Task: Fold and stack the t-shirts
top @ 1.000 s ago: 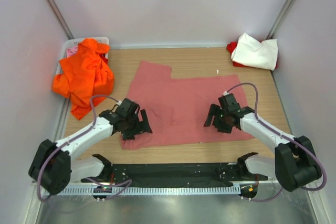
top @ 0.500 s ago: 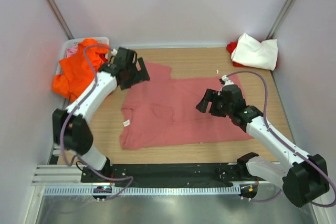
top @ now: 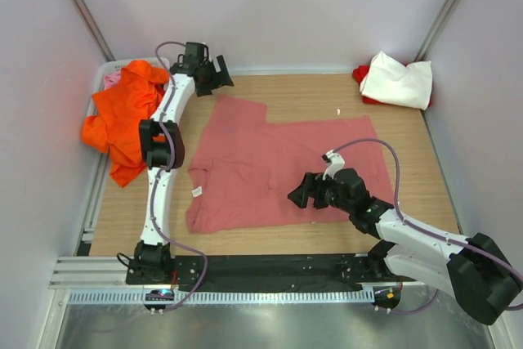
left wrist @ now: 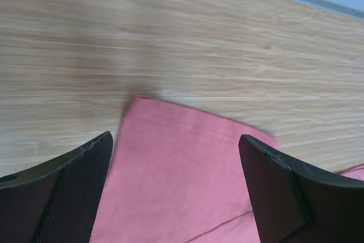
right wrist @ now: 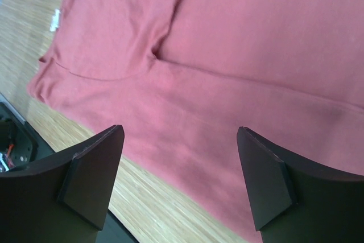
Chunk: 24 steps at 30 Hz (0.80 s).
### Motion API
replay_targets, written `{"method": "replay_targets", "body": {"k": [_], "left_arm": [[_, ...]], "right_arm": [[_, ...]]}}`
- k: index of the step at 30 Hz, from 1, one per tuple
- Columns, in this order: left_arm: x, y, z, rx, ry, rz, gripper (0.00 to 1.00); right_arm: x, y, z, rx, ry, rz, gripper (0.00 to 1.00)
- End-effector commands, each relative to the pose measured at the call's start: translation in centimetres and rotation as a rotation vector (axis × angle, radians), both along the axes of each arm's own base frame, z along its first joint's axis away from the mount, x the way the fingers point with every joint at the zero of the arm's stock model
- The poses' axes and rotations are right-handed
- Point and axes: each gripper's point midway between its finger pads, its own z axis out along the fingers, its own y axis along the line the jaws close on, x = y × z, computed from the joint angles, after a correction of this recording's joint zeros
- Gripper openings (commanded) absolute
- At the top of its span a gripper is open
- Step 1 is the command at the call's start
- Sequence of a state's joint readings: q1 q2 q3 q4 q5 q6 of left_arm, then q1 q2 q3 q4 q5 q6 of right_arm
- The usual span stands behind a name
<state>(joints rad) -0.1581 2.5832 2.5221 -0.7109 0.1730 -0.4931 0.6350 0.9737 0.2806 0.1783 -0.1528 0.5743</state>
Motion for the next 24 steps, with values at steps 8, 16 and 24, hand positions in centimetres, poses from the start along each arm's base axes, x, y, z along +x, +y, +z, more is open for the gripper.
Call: {"method": "replay_targets", "body": {"k": [8,16,24], "left_arm": [[0.0,-0.1,-4.7,-0.139,0.07,-0.087,0.85],[-1.2,-1.8,-8.1,-0.176,0.143,-0.137,0.7],[-0.5,-1.1,-6.5,-0.11,0.094,-0.093,0.1]], "right_arm": [[2.3,2.0,1.6,0.053,-0.091,0.02,0.88],[2.4,2.1,1.5,0.051,-0.085,0.022,0.88],[2.5,2.0,1.1,0.043,-0.071,0.014,0.88]]}}
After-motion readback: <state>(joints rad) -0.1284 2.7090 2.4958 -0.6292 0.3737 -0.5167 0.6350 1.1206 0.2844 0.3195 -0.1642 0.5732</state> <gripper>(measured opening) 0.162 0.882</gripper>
